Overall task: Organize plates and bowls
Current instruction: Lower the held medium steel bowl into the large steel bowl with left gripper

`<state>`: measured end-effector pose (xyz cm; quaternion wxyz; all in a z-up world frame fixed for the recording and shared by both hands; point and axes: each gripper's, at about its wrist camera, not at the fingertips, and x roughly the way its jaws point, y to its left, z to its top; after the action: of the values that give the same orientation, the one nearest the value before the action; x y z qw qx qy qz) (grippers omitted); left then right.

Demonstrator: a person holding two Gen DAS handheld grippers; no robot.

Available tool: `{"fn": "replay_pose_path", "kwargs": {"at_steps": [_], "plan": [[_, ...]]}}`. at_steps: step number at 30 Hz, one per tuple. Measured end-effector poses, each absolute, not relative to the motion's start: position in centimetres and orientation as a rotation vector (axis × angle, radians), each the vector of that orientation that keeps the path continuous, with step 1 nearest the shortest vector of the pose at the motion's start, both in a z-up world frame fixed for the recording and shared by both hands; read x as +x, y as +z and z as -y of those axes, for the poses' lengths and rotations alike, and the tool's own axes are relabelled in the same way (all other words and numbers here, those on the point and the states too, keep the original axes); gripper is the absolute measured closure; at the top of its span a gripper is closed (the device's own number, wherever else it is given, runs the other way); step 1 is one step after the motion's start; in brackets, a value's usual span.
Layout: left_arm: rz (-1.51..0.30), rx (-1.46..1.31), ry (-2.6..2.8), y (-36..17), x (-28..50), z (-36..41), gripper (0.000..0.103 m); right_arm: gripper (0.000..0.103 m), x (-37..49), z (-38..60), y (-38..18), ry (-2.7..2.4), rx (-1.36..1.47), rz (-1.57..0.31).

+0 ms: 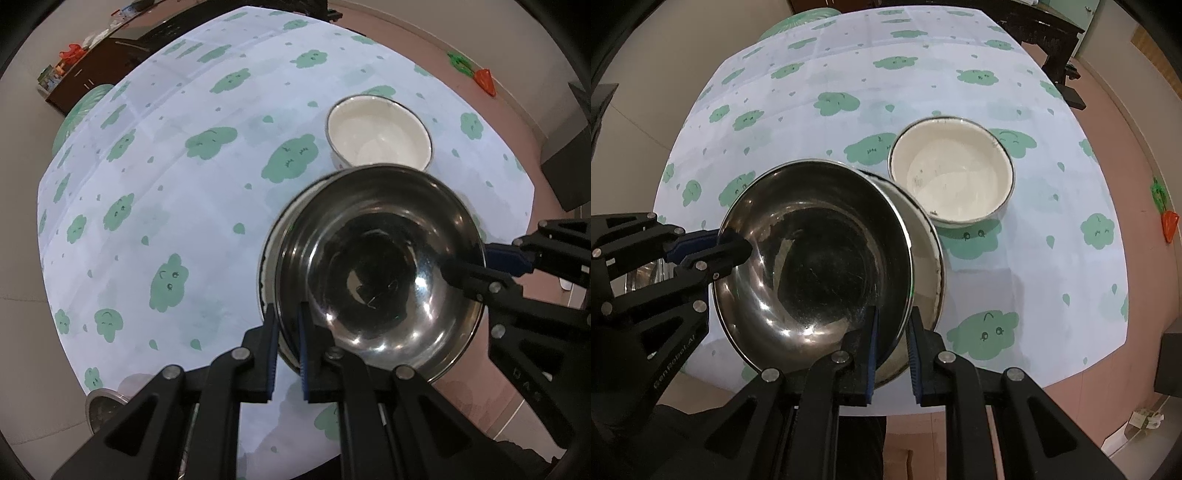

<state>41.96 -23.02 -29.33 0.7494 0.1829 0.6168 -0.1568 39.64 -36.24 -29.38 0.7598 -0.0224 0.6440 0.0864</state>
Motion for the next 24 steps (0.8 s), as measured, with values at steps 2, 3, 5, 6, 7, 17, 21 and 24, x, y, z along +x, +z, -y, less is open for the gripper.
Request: {"fn": "replay_pose_path", "kwargs": {"at_steps": [2, 3, 5, 6, 7, 17, 21, 24], "plan": [[-1.354, 0.405, -0.343, -29.6, 41.9, 23.1, 0.097, 0.086, 39.6, 36.3, -29.6, 0.189, -0.050, -1.408], [-1.357, 0.407, -0.344, -29.7, 41.9, 23.2, 0.097, 0.086, 39.5, 36.3, -29.7, 0.190, -0.050, -1.410], [-1.360, 0.411, -0.347, -30.0, 41.9, 23.4, 0.097, 0.086, 39.5, 36.4, -29.9, 0.189, -0.054, -1.412], [-1.362, 0.416, -0.348, -30.1, 41.9, 23.5, 0.097, 0.086, 39.5, 36.4, -30.0, 0.189, -0.059, -1.416], [-1.365, 0.419, -0.346, -30.2, 41.9, 23.5, 0.097, 0.086, 39.5, 36.4, -30.1, 0.189, -0.062, -1.419], [-1.401, 0.408, -0.339, -31.3, 42.3, 23.3, 0.096, 0.084, 40.0, 36.4, -30.8, 0.200, -0.064, -1.431], [-1.411, 0.400, -0.345, -31.4, 42.4, 23.4, 0.092, 0.084, 40.2, 36.5, -31.0, 0.198, -0.050, -1.437], [-1.418, 0.388, -0.352, -31.4, 42.5, 23.4, 0.085, 0.082, 40.3, 36.6, -31.1, 0.197, -0.037, -1.435]]}}
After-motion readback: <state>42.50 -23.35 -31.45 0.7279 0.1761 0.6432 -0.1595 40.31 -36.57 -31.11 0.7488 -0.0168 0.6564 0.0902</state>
